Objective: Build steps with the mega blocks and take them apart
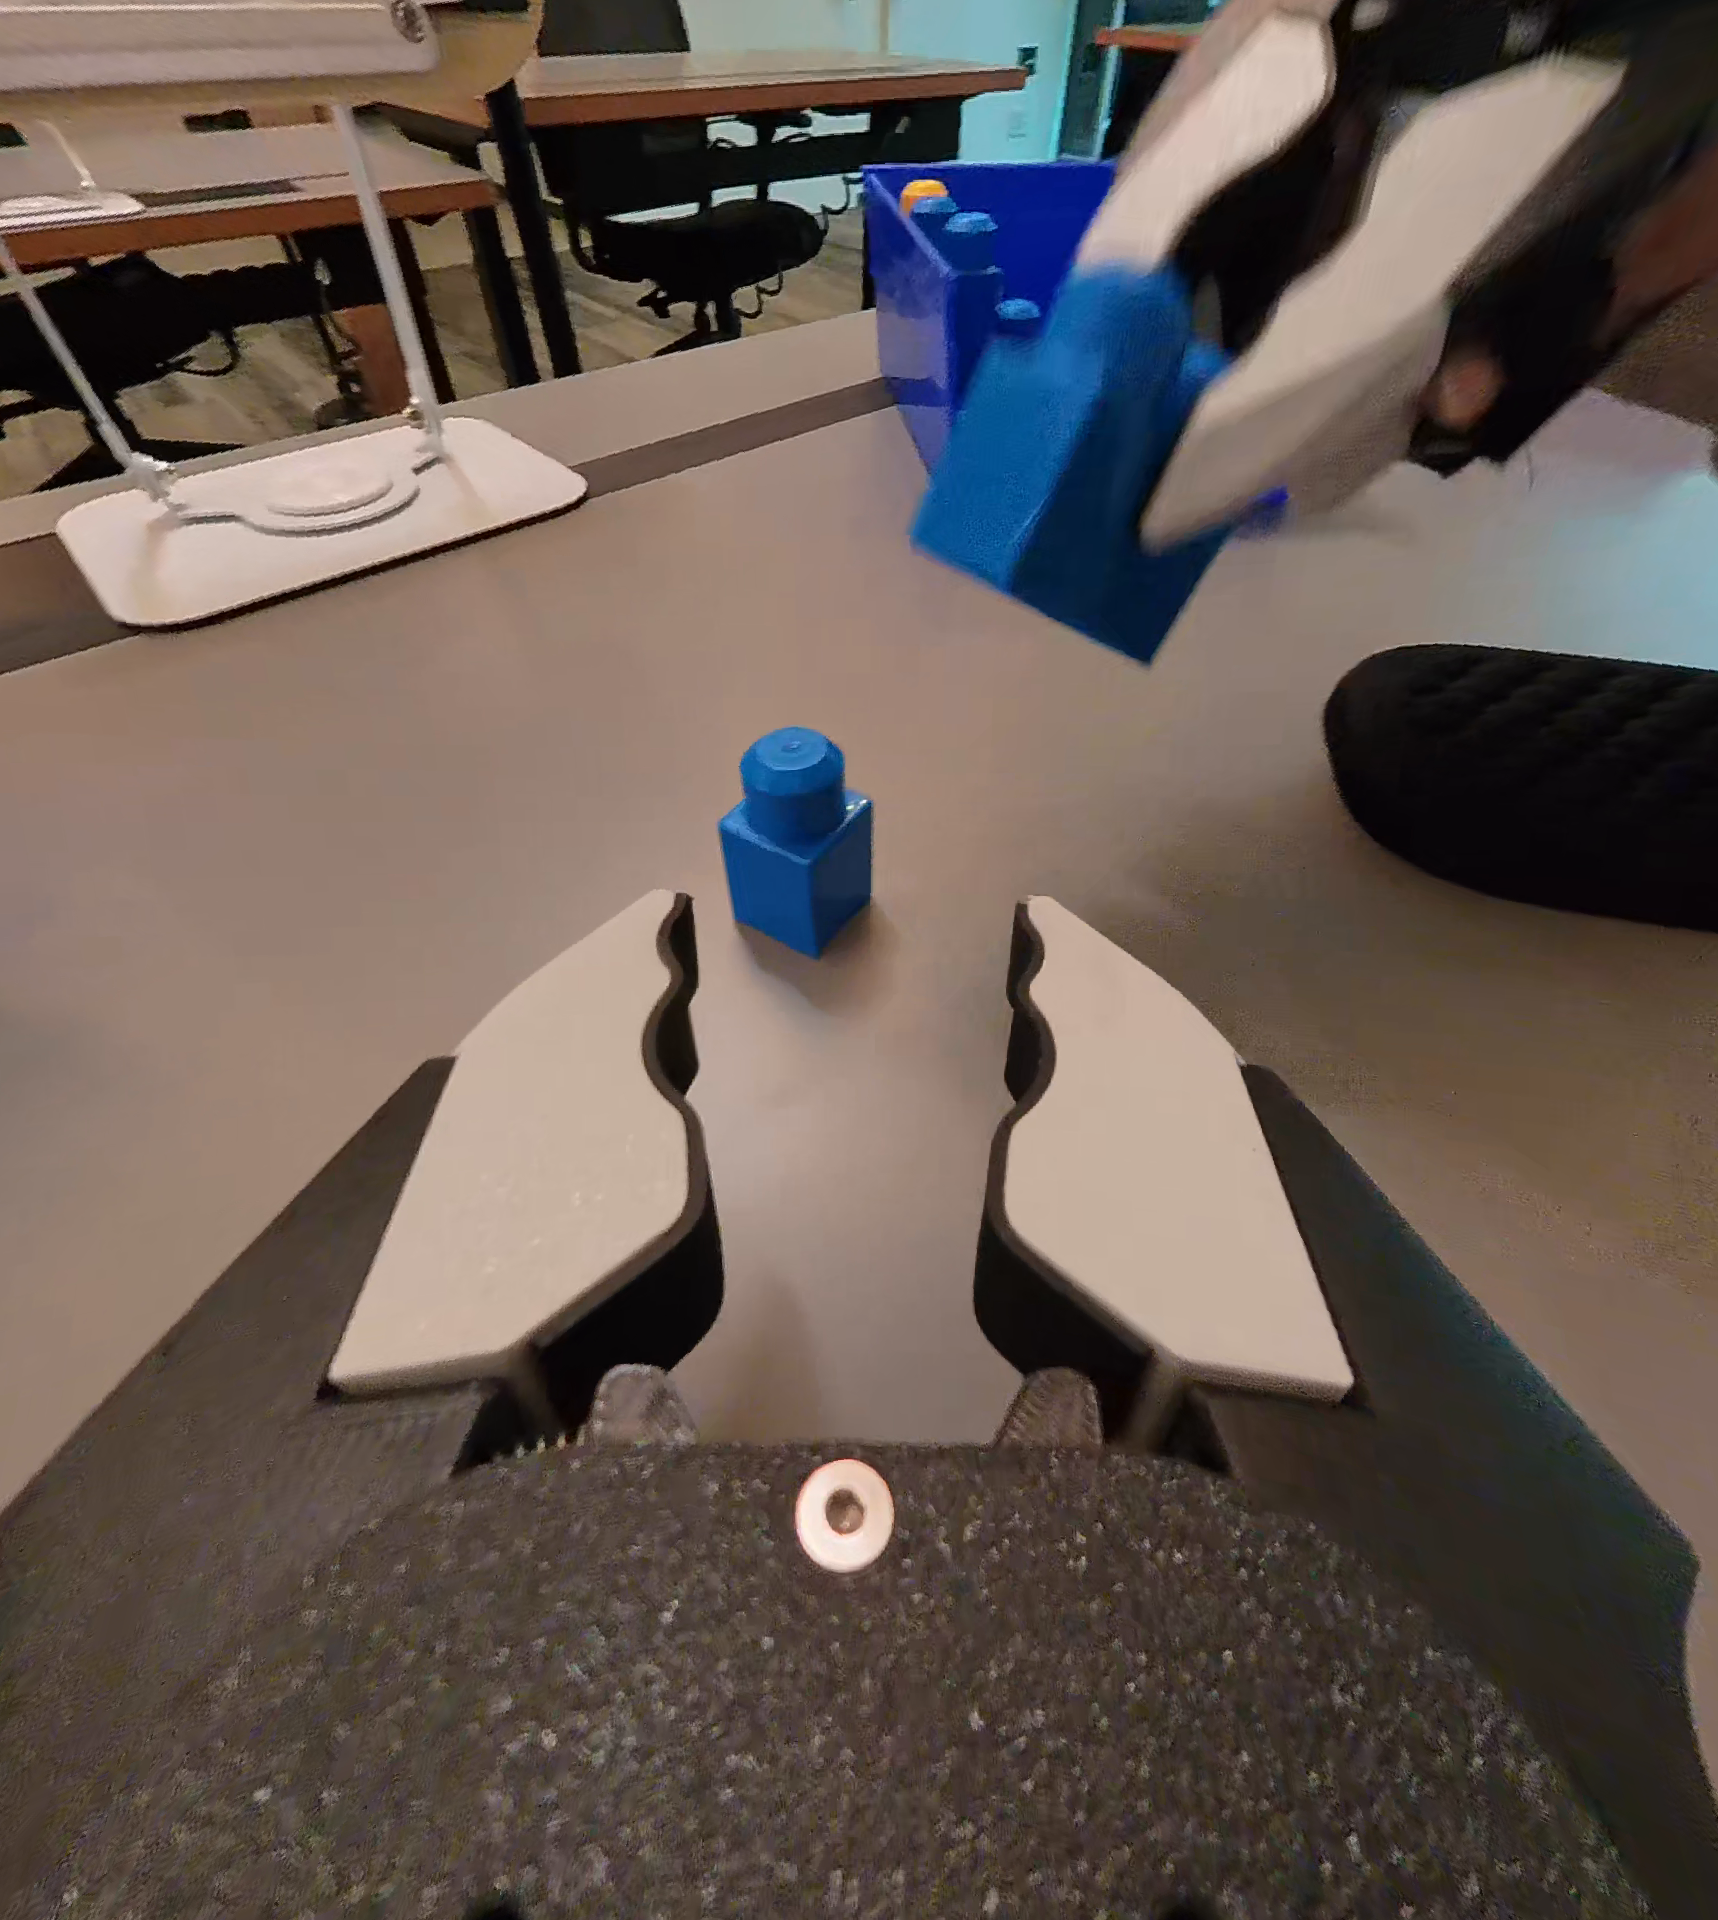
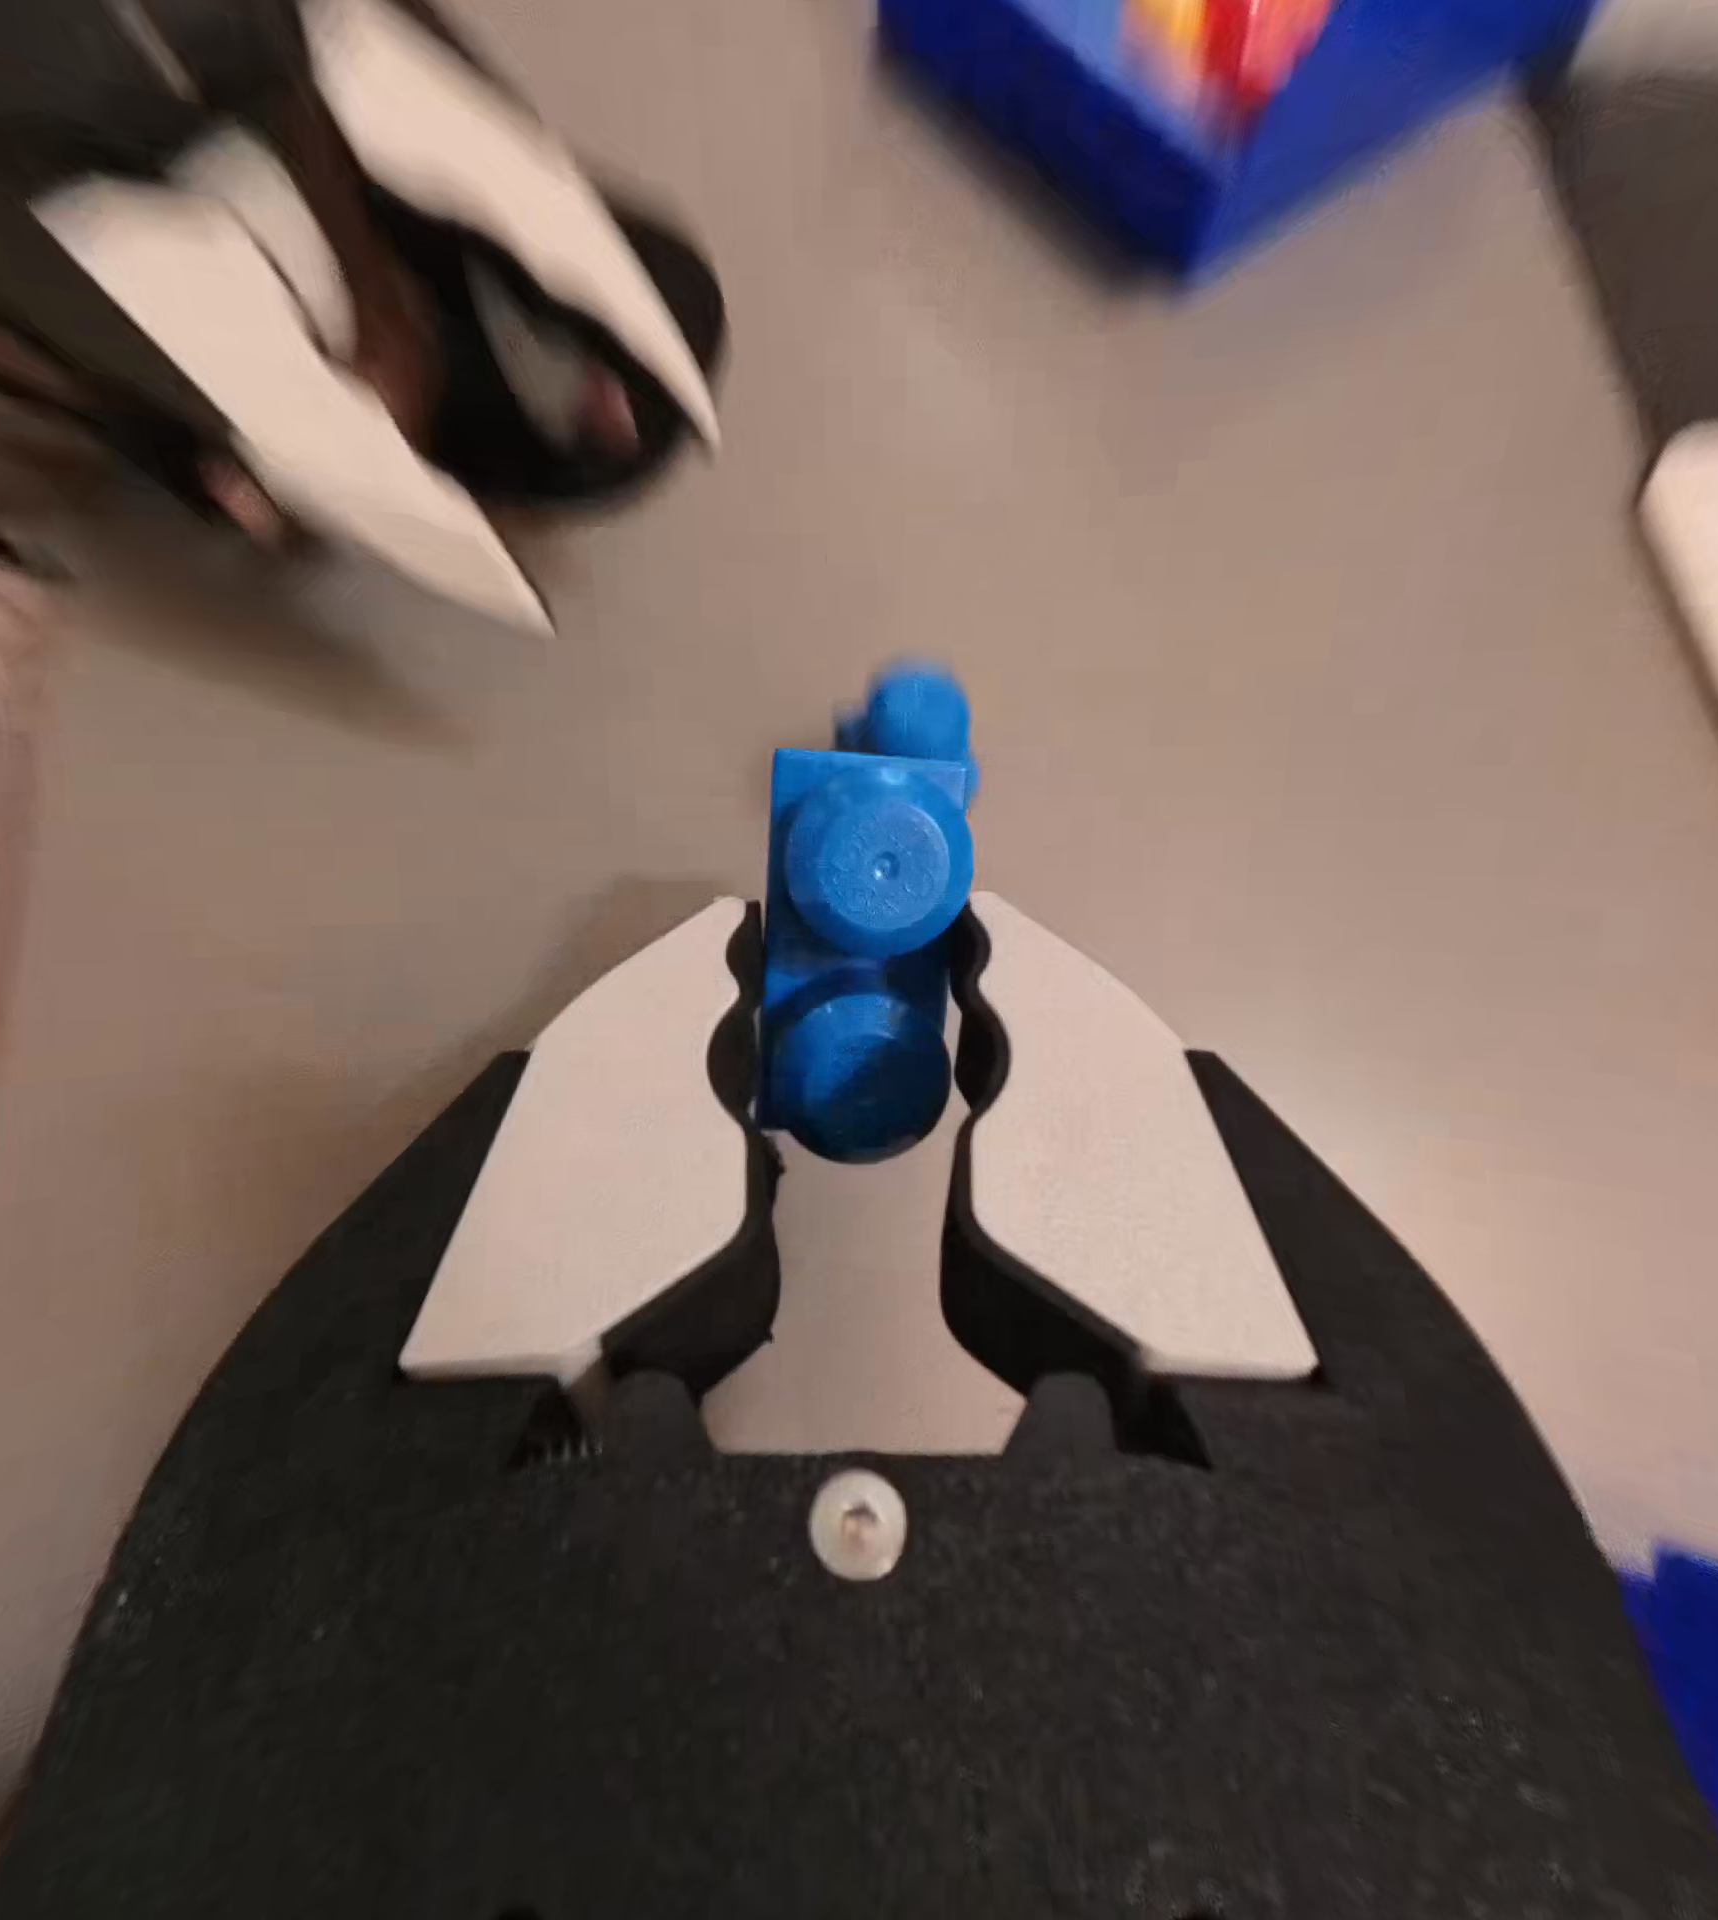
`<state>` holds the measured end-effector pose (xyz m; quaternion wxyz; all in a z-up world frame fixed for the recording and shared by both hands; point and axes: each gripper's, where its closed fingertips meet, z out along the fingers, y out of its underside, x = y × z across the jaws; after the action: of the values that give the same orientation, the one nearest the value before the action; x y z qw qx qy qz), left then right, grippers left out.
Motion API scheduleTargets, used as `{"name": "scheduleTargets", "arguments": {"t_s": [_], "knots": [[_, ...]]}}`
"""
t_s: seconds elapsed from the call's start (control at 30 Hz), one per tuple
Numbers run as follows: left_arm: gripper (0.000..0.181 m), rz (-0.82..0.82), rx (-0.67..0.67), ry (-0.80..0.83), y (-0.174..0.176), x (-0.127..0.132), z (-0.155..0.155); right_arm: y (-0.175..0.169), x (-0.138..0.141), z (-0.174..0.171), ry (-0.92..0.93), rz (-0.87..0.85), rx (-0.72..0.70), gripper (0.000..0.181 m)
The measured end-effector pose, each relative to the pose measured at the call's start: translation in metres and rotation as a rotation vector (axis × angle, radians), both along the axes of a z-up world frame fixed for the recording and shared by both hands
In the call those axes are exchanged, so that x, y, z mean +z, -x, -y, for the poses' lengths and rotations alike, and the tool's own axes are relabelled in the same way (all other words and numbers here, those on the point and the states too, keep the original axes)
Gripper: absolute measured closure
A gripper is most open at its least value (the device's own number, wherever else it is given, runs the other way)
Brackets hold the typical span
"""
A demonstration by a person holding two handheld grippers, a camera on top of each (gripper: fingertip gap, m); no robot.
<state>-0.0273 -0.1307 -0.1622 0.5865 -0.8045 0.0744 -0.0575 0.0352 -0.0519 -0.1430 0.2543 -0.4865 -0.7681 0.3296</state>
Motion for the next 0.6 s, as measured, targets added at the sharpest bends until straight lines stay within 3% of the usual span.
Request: {"name": "scheduleTargets", "arguments": {"t_s": [0.1,0.2,0.4,0.6], "knots": [[0.122,0.031,-0.048,-0.034,-0.012,0.008,-0.001,0.005,0.059,0.016,0.186,-0.307,0.078,0.147],[0.122,0.063,-0.104,-0.105,-0.026,0.026,0.000,0.003,0.083,0.038,0.315,-0.482,0.193,0.147],[0.124,0.166,-0.239,-0.241,-0.054,0.066,0.008,0.004,0.076,0.077,0.512,-0.590,0.350,0.148],[0.138,0.143,-0.285,-0.279,-0.064,0.076,0.006,0.003,0.070,0.096,0.544,-0.558,0.446,0.147]]}}
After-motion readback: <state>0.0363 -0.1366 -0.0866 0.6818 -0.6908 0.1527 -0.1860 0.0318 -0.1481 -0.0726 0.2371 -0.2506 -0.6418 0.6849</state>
